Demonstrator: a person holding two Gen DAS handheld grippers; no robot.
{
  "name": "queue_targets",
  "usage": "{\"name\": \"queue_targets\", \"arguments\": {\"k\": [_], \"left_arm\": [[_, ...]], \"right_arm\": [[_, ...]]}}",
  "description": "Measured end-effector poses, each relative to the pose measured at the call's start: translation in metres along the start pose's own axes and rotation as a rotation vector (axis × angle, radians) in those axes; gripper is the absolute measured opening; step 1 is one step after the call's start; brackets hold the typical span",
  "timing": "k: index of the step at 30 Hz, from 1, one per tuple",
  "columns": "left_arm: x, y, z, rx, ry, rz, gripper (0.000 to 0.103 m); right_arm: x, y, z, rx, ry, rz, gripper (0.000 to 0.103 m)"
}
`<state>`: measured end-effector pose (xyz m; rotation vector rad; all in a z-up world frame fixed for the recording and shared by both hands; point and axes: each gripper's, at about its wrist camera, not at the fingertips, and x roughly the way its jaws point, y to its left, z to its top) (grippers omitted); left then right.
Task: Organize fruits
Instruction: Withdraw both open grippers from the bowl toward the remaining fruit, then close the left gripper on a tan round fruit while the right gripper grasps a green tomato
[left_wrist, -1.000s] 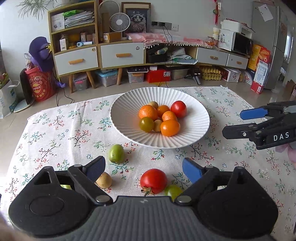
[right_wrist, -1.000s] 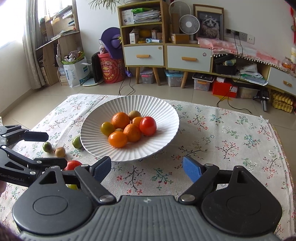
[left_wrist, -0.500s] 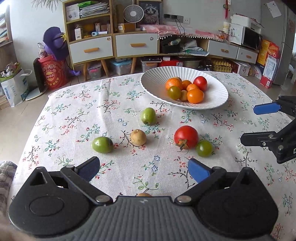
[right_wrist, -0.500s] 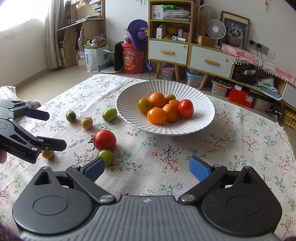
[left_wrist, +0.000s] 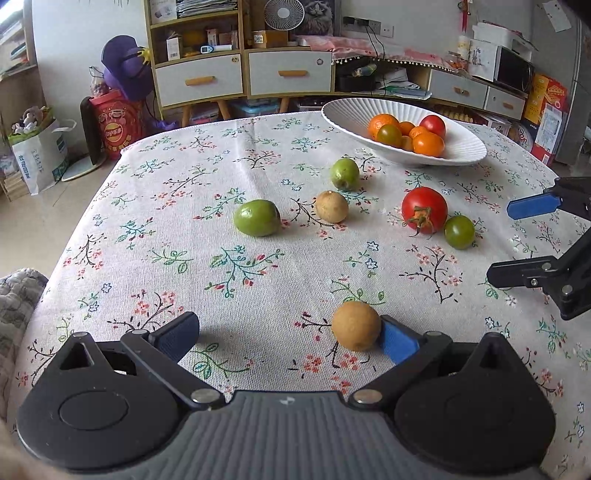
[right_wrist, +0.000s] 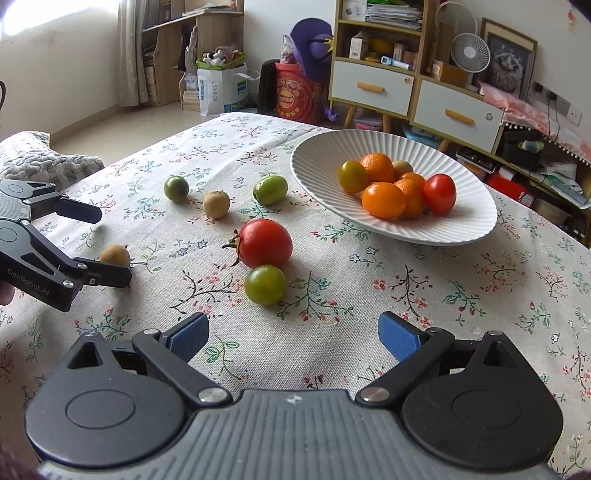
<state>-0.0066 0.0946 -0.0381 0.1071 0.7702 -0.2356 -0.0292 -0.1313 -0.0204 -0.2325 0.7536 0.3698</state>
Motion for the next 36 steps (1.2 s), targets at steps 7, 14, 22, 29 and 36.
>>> {"name": "queue_targets", "arguments": {"k": [7, 14, 22, 29, 36], "left_arm": [[-0.001, 0.001, -0.001, -0.001, -0.011, -0.020, 0.099], [-0.008, -0.010, -0.006, 0.046, 0.000, -0.072, 0.096], [-0.012, -0.016, -0.006, 0.014, 0.006, -0.056, 0.079], [-0.016, -0.021, -0.005, 0.008, -0.003, -0.070, 0.059], [-0.016, -0.023, -0.003, -0.001, -0.006, -0.091, 0.035]], "right_arm": [[0.014, 0.005, 0.001, -0.001, 0.020, 0.002, 0.096], [0.018, 0.007, 0.006, 0.000, 0.012, 0.015, 0.088], [0.017, 0.010, 0.012, -0.015, 0.005, 0.024, 0.072], [0.018, 0.010, 0.015, -0.018, -0.003, 0.024, 0.050], [0.017, 0.010, 0.017, -0.017, -0.006, 0.030, 0.029]]}}
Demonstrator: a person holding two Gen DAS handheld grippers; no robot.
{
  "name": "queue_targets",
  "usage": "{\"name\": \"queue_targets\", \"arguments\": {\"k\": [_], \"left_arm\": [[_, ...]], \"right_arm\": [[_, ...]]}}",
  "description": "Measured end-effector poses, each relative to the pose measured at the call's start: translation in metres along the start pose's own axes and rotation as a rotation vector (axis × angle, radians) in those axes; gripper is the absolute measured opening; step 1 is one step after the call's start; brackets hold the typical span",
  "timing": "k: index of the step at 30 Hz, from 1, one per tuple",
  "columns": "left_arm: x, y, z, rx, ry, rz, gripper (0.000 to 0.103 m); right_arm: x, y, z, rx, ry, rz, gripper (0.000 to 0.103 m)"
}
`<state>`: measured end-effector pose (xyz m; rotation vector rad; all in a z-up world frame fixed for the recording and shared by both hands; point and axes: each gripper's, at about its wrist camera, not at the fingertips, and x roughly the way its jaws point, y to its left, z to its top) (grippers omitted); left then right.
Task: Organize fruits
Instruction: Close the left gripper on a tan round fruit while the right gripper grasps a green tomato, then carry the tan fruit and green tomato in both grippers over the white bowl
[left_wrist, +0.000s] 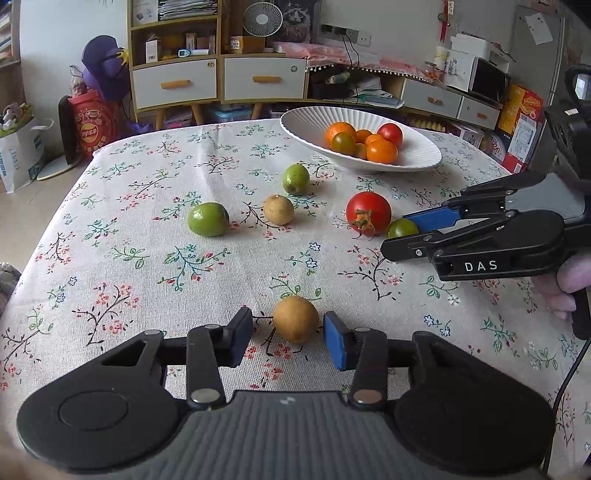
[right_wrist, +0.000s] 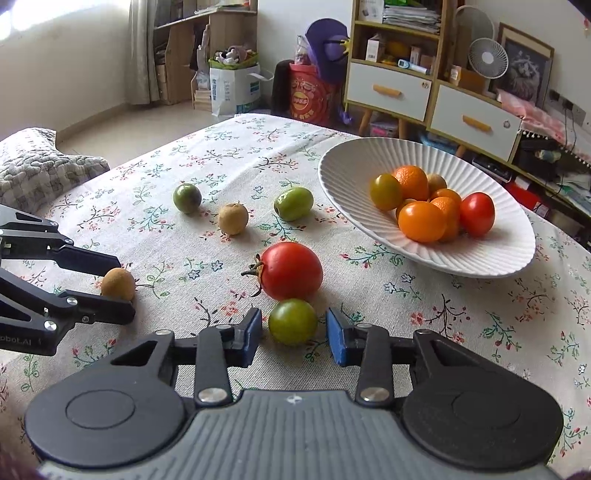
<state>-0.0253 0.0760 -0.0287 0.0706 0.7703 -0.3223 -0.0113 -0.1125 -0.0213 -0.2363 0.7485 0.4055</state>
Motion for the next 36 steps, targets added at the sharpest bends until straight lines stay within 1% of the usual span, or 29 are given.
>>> {"name": "queue_targets", "arguments": {"k": [1, 2, 3, 4, 23, 36], "left_arm": [[0.000, 0.000, 0.000, 0.000, 0.000, -0.003, 0.033], [0.000, 0.000, 0.001, 0.000, 0.000, -0.006, 0.029], [0.000, 0.000, 0.001, -0.001, 0.000, -0.010, 0.025], [0.000, 0.000, 0.001, -0.003, 0.000, -0.014, 0.023], [-0.003, 0.005, 0.007, -0.040, -0.006, -0.016, 0.022], [-0.005, 0.004, 0.031, -0.059, -0.035, -0.017, 0.022]], "right_arm": [[0.000, 0.000, 0.000, 0.002, 0.000, 0.002, 0.027], [0.000, 0.000, 0.001, 0.002, 0.000, 0.002, 0.025], [0.000, 0.000, 0.001, 0.002, 0.001, 0.002, 0.025], [0.000, 0.000, 0.001, 0.001, 0.001, 0.002, 0.025], [-0.011, 0.003, 0.009, 0.006, -0.030, 0.036, 0.025], [-0.021, -0.003, 0.022, 0.030, -0.071, 0.041, 0.025]]}}
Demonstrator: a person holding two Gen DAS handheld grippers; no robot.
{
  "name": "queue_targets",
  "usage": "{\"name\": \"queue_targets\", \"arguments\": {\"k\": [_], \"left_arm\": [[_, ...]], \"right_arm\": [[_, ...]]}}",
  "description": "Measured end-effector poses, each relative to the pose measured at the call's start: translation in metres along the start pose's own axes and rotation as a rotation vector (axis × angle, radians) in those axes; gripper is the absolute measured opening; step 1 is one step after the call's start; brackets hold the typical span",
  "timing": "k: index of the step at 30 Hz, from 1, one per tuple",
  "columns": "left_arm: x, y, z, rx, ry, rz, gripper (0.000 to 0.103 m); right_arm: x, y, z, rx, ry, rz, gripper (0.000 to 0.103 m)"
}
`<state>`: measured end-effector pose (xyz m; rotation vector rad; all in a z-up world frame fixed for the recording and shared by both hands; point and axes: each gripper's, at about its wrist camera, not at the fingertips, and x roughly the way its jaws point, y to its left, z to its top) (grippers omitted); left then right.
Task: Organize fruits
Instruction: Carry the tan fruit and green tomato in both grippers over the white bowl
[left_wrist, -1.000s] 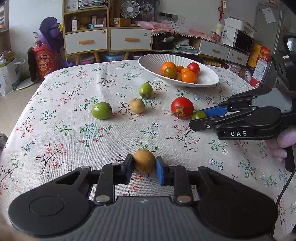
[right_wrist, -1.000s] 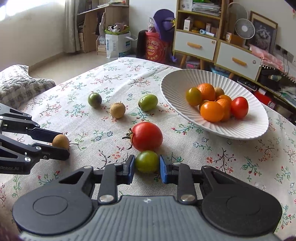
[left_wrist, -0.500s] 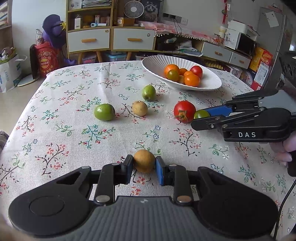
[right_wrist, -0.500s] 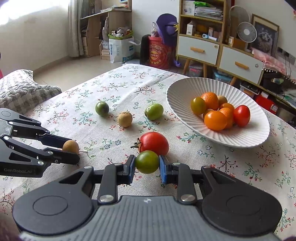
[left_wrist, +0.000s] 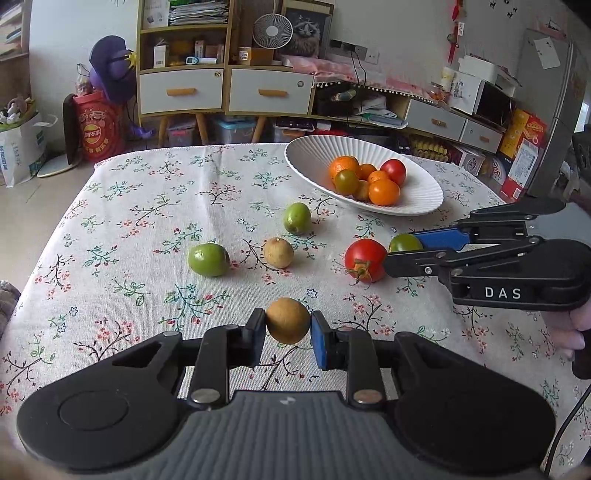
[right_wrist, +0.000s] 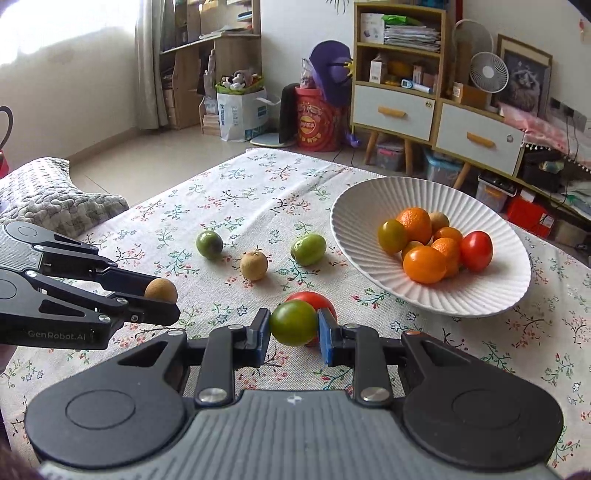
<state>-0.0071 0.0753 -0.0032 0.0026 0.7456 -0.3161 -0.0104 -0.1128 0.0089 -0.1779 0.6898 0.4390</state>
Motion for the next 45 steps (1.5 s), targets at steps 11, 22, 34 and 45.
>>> {"name": "queue_targets", "arguments": {"k": [11, 22, 34, 45], "left_arm": [[0.008, -0.011, 0.028, 0.009, -0.026, 0.003, 0.022], [0.024, -0.030, 0.055, 0.021, -0.043, -0.002, 0.022], [0.054, -0.048, 0.076, 0.006, -0.029, 0.006, 0.022], [0.087, -0.048, 0.100, -0.042, -0.020, 0.037, 0.022]], "right_arm": [[-0.004, -0.022, 0.012, 0.046, -0.039, -0.043, 0.025], [-0.004, -0.056, 0.023, 0.112, -0.070, -0.108, 0.025], [-0.002, -0.088, 0.024, 0.178, -0.066, -0.157, 0.025], [0.012, -0.115, 0.024, 0.225, -0.022, -0.178, 0.025]]}}
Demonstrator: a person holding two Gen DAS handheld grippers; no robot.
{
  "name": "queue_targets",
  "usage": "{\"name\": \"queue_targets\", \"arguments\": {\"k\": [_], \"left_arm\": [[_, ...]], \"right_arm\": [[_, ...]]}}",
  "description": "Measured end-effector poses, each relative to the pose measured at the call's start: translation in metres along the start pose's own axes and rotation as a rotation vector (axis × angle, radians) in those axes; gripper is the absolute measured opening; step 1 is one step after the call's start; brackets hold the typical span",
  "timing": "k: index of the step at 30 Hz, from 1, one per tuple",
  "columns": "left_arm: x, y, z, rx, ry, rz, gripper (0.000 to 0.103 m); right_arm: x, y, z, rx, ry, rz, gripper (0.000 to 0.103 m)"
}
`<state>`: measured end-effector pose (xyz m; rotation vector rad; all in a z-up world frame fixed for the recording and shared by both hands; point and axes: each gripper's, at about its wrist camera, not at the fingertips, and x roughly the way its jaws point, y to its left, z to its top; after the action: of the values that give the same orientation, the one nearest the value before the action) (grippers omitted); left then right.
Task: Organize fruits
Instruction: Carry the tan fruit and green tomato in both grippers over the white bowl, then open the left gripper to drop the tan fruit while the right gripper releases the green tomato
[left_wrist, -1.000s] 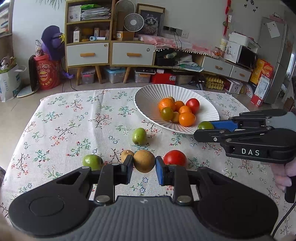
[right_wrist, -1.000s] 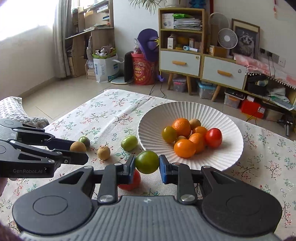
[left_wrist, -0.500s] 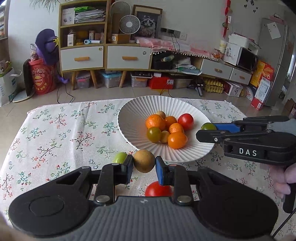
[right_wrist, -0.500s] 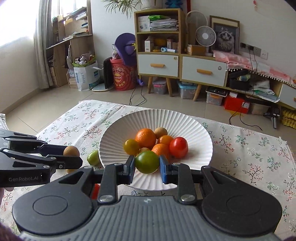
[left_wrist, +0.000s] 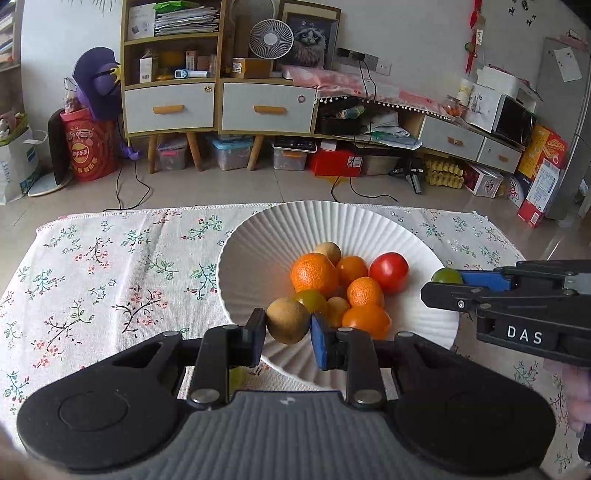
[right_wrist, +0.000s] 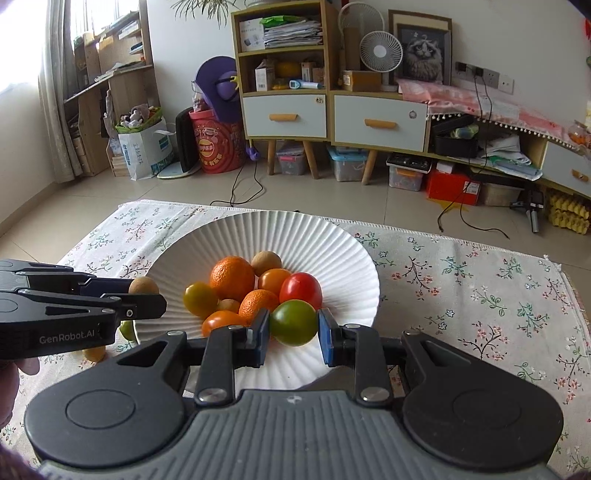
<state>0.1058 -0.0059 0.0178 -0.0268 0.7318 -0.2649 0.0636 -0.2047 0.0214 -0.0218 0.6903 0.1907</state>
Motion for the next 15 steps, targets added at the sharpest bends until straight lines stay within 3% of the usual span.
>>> {"name": "queue_targets", "arguments": {"k": [6, 15], "left_arm": [[0.013, 0.011, 0.008, -0.092, 0.009, 0.018, 0.022], [0.022, 0.011, 0.015, -0.130, 0.023, -0.004, 0.023]], "right_arm": [[0.007, -0.004, -0.006, -0.009, 0.036, -0.011, 0.025], [0.006, 0.007, -0.012, -0.088, 0.051, -0.016, 0.025]]}}
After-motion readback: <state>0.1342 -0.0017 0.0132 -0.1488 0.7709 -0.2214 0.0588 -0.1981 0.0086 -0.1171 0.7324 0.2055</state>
